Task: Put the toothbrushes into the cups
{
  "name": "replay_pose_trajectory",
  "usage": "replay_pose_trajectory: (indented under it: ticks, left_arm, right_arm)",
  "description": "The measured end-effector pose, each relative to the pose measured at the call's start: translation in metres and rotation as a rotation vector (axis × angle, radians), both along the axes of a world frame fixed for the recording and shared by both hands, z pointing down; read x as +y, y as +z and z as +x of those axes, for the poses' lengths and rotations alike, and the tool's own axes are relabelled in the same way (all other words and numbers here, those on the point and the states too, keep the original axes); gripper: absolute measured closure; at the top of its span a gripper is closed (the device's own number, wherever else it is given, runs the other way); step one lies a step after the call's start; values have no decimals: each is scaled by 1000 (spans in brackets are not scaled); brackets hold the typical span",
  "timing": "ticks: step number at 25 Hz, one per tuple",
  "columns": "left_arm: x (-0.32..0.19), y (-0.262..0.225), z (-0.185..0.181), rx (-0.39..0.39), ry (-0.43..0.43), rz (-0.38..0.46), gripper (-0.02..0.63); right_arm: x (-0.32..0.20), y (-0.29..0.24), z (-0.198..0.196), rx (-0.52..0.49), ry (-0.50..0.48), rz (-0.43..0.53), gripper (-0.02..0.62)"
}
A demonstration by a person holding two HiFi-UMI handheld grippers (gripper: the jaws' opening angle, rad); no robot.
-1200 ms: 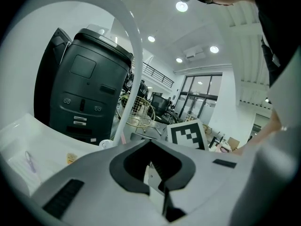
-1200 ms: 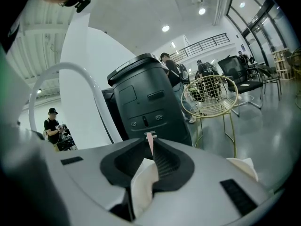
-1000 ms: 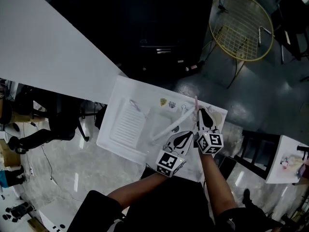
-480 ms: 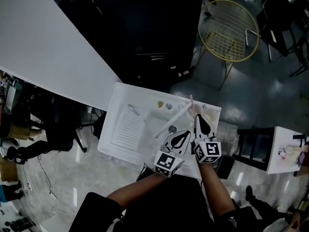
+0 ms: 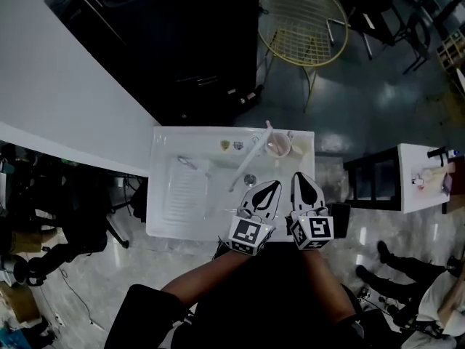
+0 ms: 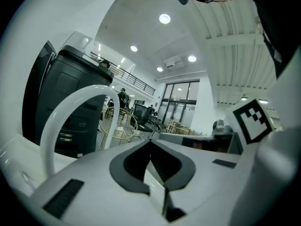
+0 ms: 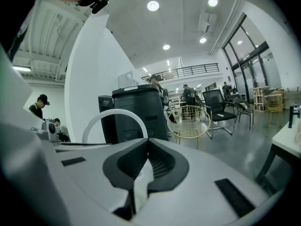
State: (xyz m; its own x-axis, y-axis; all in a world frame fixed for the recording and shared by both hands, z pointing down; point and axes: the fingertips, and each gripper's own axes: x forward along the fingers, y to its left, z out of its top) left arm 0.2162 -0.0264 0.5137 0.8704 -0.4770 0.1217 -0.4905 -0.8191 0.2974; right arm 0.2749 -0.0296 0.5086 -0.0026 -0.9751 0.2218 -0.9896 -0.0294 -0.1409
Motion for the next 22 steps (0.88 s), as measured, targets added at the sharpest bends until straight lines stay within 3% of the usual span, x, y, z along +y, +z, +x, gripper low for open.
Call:
replay_pose_trajectory:
  ticks: [6,17,22]
  left_arm:
    - [17,-18,2,38,19,30,594]
    - [61,-40,-25,-32,-100,100,594]
    - [104,-36,-34,-79,-114,141,594]
  right_arm:
    - [31,-26,-25,115,-36,37,577]
    - [82,-53,-48,119,-141,86,577]
    - [119,-53,-52,102,-126,69,577]
